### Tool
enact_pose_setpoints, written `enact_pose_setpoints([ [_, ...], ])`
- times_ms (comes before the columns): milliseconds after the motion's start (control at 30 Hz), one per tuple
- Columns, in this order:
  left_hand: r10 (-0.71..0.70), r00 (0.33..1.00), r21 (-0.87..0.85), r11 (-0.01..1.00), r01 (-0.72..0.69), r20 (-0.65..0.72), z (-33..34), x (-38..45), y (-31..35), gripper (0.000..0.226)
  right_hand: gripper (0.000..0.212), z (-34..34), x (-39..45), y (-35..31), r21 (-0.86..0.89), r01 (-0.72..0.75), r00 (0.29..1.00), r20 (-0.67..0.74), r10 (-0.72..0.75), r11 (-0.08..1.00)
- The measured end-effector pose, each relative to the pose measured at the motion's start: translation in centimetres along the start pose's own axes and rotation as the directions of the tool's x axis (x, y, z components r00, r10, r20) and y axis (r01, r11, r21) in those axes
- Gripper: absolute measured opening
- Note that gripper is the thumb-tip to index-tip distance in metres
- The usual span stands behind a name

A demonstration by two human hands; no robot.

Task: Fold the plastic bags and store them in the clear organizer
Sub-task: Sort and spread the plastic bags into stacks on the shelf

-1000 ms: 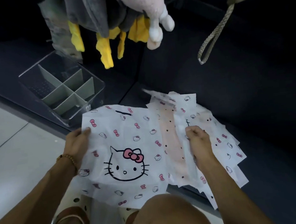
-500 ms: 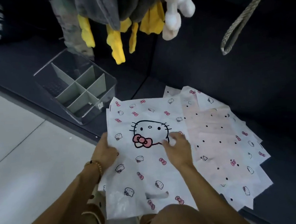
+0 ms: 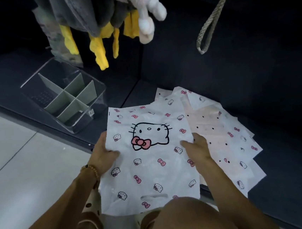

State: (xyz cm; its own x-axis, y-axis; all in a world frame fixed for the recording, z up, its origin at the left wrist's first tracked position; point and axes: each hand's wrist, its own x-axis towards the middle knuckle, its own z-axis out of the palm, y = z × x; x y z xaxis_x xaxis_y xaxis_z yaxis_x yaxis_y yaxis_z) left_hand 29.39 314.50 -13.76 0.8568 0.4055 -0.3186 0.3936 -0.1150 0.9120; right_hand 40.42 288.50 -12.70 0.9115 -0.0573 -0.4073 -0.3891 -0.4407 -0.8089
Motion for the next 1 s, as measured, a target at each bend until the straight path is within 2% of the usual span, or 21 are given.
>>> enact_pose_setpoints([
  [100,0.112,0.991,-0.008,0.994,-0.111,0.076,3.1,0.0,3.2,0.056,0.039,-4.9,-1.0,0.0,-0.104,0.069,0.994,-0.078,-0.077,0.992],
  [167,0.147,0.975,-0.04,0.989,-0.142,0.166,6.0,-0.1,5.1,0.052,0.046,-8.9,-1.4,0.6,-0.149,0.083,0.981,-0.16,-0.107,0.985],
  [300,0.096,0.922,-0.096,0.993,-0.064,0.376,13.7,-1.1,7.5,0.05,0.035,-17.6,-2.1,3.6,-0.119,0.012,0.936,-0.348,-0.053,0.993],
  [467,0.009,0.809,0.058,0.997,-0.054,0.588,24.8,-3.6,7.7,0.047,0.028,-27.2,-3.0,8.8,-0.021,-0.075,0.855,-0.515,0.053,0.997],
  [567,0.001,0.761,0.071,0.996,-0.062,0.649,31.4,-5.4,7.3,0.051,0.027,-32.1,-2.7,11.2,-0.038,-0.105,0.795,-0.603,0.061,0.994],
  [633,0.007,0.758,0.075,0.994,-0.074,0.653,35.6,-6.4,7.0,0.051,0.035,-34.9,-2.5,12.7,-0.127,-0.158,0.739,-0.673,0.032,0.979],
  [700,-0.011,0.762,0.078,0.996,-0.052,0.648,39.3,-7.5,6.7,0.051,0.054,-36.5,-2.4,14.4,-0.377,-0.297,0.692,-0.718,-0.074,0.877],
  [733,-0.025,0.765,0.081,0.996,-0.036,0.644,41.0,-8.0,6.6,0.052,0.058,-36.5,-2.5,15.3,-0.479,-0.321,0.699,-0.702,-0.137,0.817],
  [767,-0.036,0.768,0.085,0.996,-0.024,0.64,42.6,-8.4,6.4,0.053,0.057,-36.1,-2.6,16.2,-0.543,-0.292,0.739,-0.651,-0.175,0.787],
  [833,-0.05,0.771,0.107,0.994,-0.023,0.635,45.4,-9.0,6.2,0.053,0.053,-33.8,-3.0,18.2,-0.612,-0.174,0.857,-0.481,-0.188,0.771],
  [900,-0.061,0.766,0.137,0.99,-0.036,0.64,47.9,-9.4,5.9,0.051,0.056,-31.3,-3.4,20.7,-0.656,-0.112,0.934,-0.326,-0.146,0.747],
  [1000,-0.052,0.765,0.18,0.98,-0.084,0.642,51.2,-9.6,6.0,0.048,0.062,-30.4,-2.7,23.9,-0.659,-0.14,0.964,-0.261,-0.05,0.739],
])
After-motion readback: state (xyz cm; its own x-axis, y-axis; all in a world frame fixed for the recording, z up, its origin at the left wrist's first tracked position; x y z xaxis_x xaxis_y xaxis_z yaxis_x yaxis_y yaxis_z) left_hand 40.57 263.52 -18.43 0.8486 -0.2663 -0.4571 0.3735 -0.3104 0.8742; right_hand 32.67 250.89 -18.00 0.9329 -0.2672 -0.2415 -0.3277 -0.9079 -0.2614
